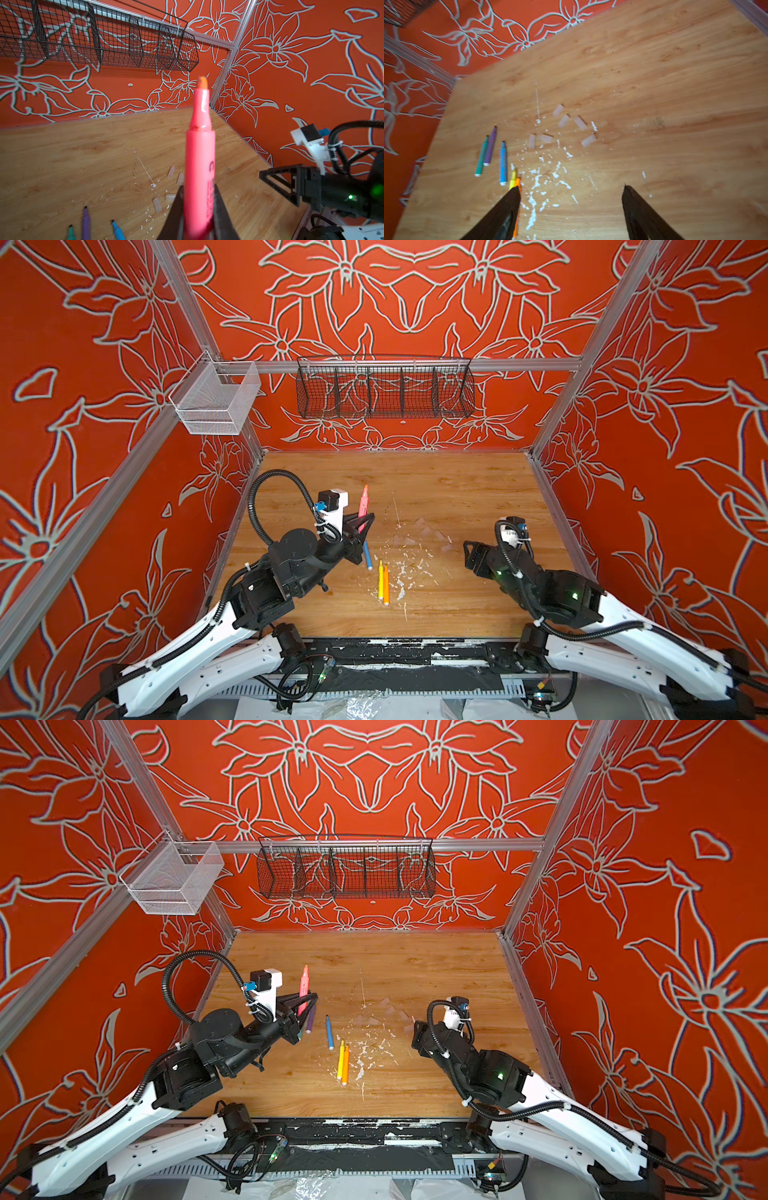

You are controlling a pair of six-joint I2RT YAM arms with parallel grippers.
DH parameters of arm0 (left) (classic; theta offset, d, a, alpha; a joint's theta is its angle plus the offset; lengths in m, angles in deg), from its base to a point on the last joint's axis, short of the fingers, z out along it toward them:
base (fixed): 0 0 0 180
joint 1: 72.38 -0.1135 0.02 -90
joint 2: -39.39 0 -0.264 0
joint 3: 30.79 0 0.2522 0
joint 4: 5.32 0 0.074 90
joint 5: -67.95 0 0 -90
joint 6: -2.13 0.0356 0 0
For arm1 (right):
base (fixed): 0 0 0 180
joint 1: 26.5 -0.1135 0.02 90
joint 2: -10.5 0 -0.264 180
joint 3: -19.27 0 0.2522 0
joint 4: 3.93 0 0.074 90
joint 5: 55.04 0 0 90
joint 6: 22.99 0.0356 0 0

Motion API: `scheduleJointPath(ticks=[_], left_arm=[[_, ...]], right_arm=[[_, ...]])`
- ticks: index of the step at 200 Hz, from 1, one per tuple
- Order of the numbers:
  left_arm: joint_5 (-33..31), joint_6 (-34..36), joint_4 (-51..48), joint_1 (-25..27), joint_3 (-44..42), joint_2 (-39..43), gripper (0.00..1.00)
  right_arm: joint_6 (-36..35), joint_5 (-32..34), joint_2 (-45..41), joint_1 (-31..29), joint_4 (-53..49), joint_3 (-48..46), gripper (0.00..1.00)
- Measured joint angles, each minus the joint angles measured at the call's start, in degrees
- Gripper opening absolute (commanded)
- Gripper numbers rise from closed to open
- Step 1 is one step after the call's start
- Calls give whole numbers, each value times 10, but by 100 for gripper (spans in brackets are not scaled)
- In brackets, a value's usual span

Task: Insert the pens into the pen caps
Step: 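Withdraw the right gripper from the pink marker and lower it toward the caps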

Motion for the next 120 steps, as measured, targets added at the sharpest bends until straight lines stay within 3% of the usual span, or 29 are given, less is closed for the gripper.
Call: scheduleJointPath(ticks=[60,120], left_arm=[[-9,-66,-71,0,56,-127,0],[-8,-93,-83,0,56,-121,0]], right_arm=[[-10,-37,74,46,30,-61,79],[-50,-142,192,113,118,-73,78]])
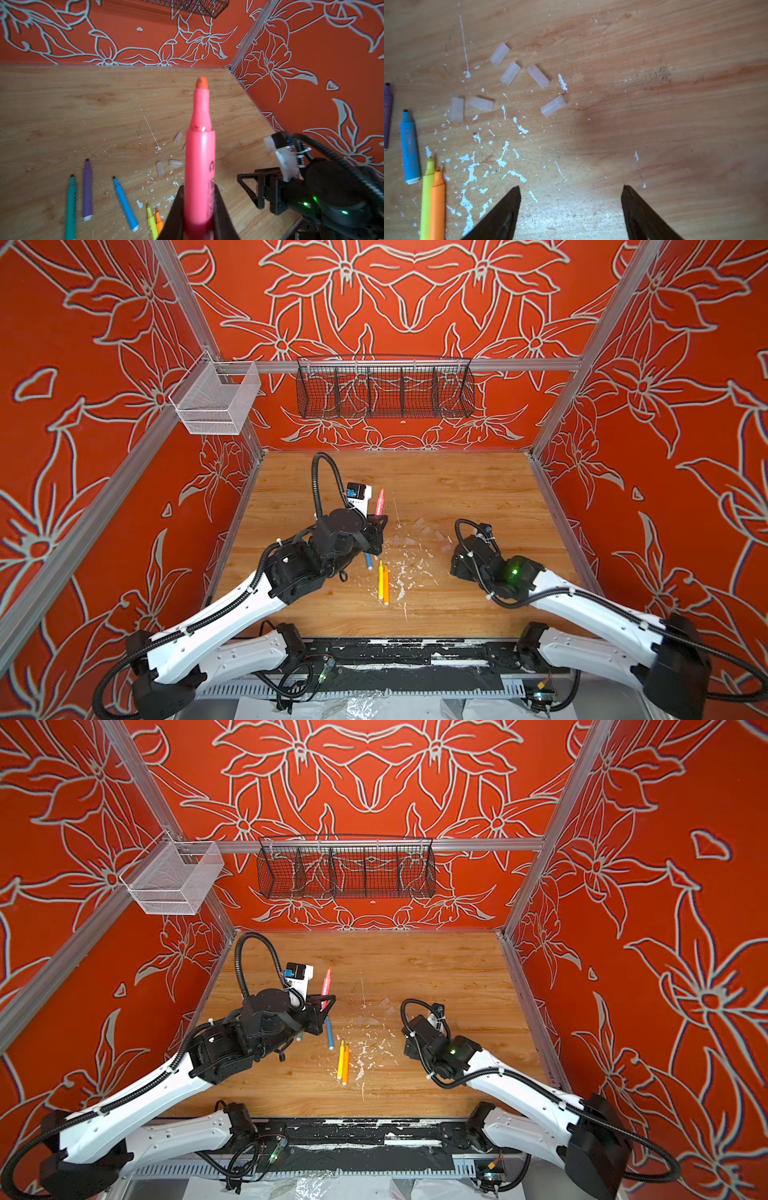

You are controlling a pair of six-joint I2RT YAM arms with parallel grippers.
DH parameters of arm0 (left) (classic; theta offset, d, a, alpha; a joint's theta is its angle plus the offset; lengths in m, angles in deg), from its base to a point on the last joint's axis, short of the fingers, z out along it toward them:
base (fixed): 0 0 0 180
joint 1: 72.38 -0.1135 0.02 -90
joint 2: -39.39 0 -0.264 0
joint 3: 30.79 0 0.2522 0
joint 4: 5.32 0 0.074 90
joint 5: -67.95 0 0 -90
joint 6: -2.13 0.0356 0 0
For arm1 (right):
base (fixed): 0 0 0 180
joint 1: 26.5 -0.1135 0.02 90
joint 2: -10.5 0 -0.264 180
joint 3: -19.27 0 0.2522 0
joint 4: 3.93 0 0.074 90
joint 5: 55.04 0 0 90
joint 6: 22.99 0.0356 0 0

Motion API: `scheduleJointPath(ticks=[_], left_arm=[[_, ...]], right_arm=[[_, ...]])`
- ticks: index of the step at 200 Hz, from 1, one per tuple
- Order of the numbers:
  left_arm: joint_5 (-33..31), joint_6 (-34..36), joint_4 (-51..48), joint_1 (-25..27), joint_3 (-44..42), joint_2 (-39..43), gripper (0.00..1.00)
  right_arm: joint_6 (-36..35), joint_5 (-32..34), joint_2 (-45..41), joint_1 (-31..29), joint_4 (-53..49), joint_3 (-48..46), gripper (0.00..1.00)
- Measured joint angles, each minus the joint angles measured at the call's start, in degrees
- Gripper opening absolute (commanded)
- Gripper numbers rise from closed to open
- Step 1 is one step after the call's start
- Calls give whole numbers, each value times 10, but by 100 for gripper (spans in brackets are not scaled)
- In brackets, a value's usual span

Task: Insert the pens into the pen caps
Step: 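Withdraw the right gripper from the pink marker and lower it toward the caps, then position the right gripper over a translucent pen cap while the left holds the marker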

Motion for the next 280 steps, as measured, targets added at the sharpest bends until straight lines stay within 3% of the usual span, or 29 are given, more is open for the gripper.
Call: scheduleJointPath(ticks=[70,130,224,280], left_arm=[[-1,9,26,-2,-21,18,0],[34,28,32,-24,-21,7,0],[36,30,29,-30,-18,15,0],[28,30,29,-31,-18,31,0]], right_arm=[[-52,-29,224,39,12,128,76],[-79,-29,341,78,5,200,73],[-91,-25,377,93,-1,209,71],[-83,-10,340,97,18,158,71]])
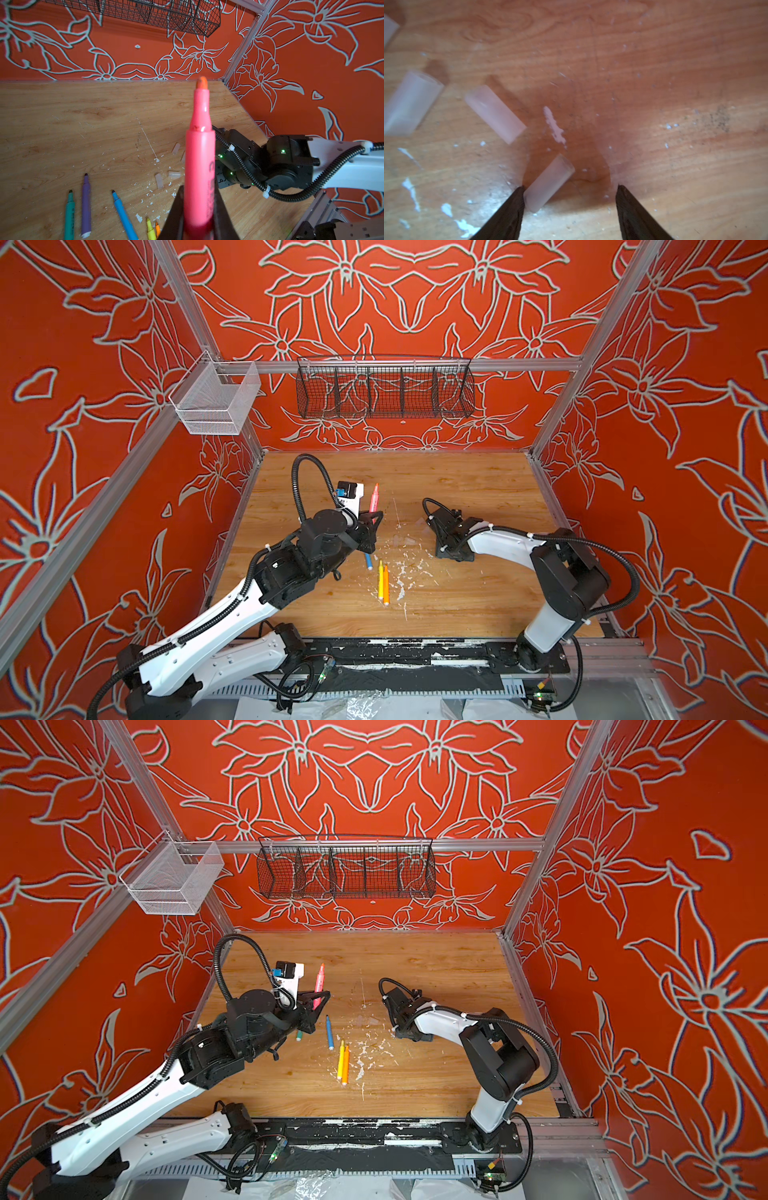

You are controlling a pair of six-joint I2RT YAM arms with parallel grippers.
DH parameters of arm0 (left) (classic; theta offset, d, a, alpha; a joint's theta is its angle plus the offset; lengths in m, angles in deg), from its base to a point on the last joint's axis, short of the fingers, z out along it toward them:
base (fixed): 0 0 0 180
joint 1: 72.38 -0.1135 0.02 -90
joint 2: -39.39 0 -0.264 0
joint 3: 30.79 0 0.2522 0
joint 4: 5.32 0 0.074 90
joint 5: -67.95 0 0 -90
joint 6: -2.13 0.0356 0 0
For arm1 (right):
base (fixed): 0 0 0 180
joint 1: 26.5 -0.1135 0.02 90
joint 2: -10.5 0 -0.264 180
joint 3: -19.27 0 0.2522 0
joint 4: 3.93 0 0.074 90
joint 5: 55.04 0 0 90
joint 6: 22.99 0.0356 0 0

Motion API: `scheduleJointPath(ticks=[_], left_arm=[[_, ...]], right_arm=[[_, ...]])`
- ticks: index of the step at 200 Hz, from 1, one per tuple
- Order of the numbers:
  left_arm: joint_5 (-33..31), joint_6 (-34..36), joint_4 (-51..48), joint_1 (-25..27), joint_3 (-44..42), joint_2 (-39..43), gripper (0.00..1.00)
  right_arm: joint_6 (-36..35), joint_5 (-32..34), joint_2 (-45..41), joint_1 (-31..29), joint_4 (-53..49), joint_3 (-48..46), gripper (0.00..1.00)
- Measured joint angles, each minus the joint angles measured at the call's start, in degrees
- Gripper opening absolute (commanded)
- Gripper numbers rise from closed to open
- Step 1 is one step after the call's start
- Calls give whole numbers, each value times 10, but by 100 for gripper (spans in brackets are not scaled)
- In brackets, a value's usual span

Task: Insert the pens into the pen caps
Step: 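Position the right gripper over a translucent pen cap while the left holds the marker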

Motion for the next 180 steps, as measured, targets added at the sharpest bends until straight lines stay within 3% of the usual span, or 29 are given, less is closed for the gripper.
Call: scheduleJointPath(ticks=[52,100,112,128,135,180], left_arm=[[0,0,0,0,0,7,0],[0,0,0,0,-1,8,0],[1,0,1,0,-1,8,0],[1,0,1,0,-1,8,0],[1,0,1,0,-1,8,0],[3,3,2,0,-2,8,0]], right_arm=[[9,1,-37,37,27,-47,71],[5,-20,-39,71,53,-55,61],[5,-26,-38,77,57,-55,52],[-2,-31,-37,84,61,-55,29],[-2,-33,-37,86,62,-55,25],[-10,-50,-28,104,61,-43,19]])
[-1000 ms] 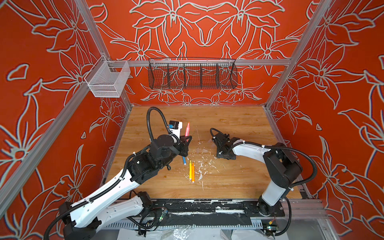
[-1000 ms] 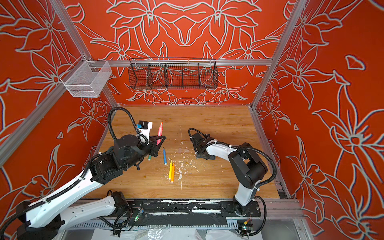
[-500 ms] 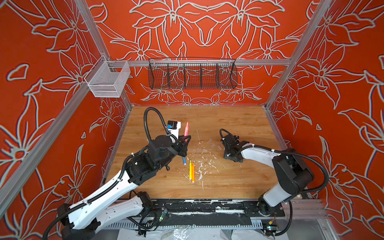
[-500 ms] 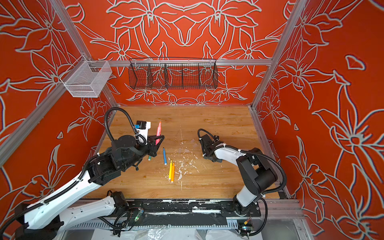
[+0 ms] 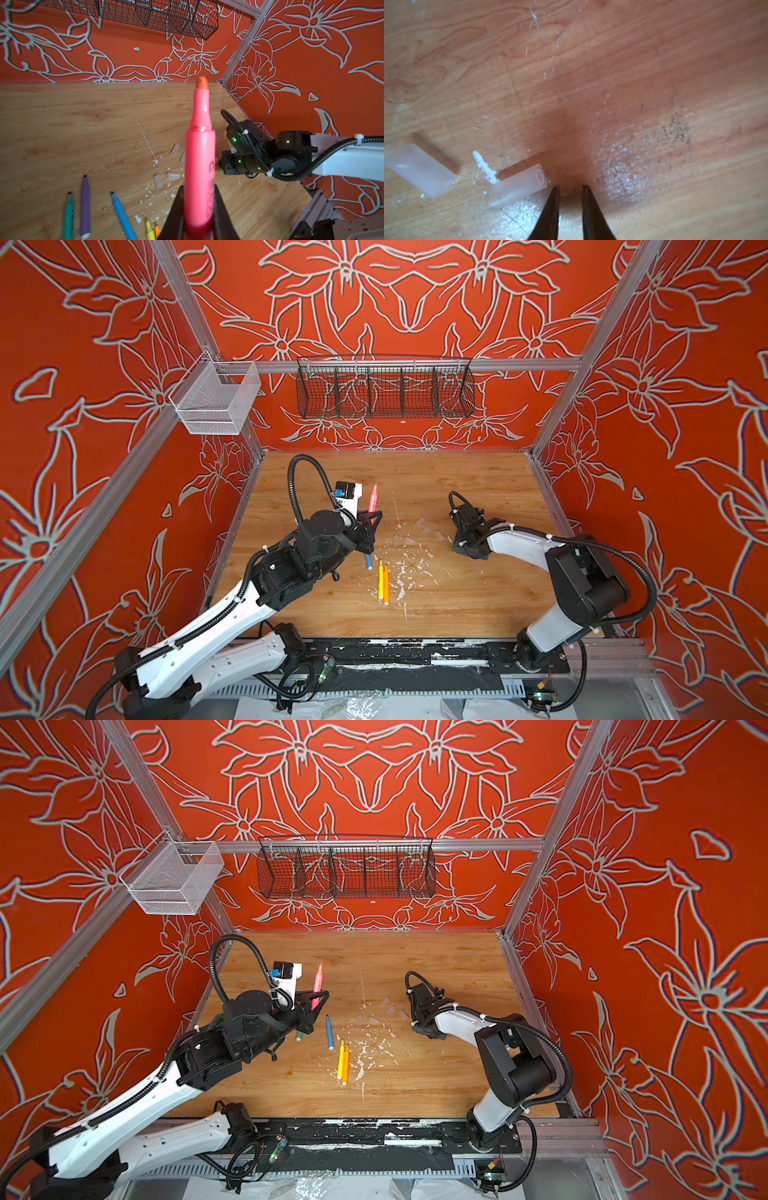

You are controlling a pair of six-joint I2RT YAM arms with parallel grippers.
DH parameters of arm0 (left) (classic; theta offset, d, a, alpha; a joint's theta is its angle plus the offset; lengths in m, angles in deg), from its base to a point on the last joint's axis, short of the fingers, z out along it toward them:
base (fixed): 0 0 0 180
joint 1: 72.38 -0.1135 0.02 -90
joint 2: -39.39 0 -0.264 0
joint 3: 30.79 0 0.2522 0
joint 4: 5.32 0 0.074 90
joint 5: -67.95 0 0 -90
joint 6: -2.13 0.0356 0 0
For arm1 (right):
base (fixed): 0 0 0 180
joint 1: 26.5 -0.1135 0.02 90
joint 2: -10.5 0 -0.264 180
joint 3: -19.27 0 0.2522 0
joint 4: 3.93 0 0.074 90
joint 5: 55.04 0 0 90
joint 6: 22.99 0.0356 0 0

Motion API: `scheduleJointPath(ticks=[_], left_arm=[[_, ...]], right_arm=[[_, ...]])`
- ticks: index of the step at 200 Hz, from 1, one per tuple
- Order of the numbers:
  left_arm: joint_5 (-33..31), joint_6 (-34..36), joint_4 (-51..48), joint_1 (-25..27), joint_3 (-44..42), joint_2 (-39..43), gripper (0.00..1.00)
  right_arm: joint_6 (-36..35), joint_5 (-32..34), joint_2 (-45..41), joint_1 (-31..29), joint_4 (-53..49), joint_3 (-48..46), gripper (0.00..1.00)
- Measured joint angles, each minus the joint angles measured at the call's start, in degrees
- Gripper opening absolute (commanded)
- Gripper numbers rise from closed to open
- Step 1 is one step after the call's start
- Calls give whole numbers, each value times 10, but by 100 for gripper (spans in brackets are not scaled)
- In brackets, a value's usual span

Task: Insert the pens into the pen caps
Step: 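Position the right gripper over a translucent pen cap while the left holds the marker, then close the right gripper on the upright translucent pen cap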

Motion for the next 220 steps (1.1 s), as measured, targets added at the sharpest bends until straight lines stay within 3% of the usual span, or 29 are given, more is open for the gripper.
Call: scheduleJointPath(ticks=[93,170,220], left_arm=[[5,7,7,0,-11,11,0],[33,28,25,0,-21,15,0],[60,35,34,0,-34,18,0]], right_arm=[[-10,-35,57,3,-7,71,23],[-9,-50,-53,3,-25,68,36],[-9,-68,-27,1,-26,71,39]])
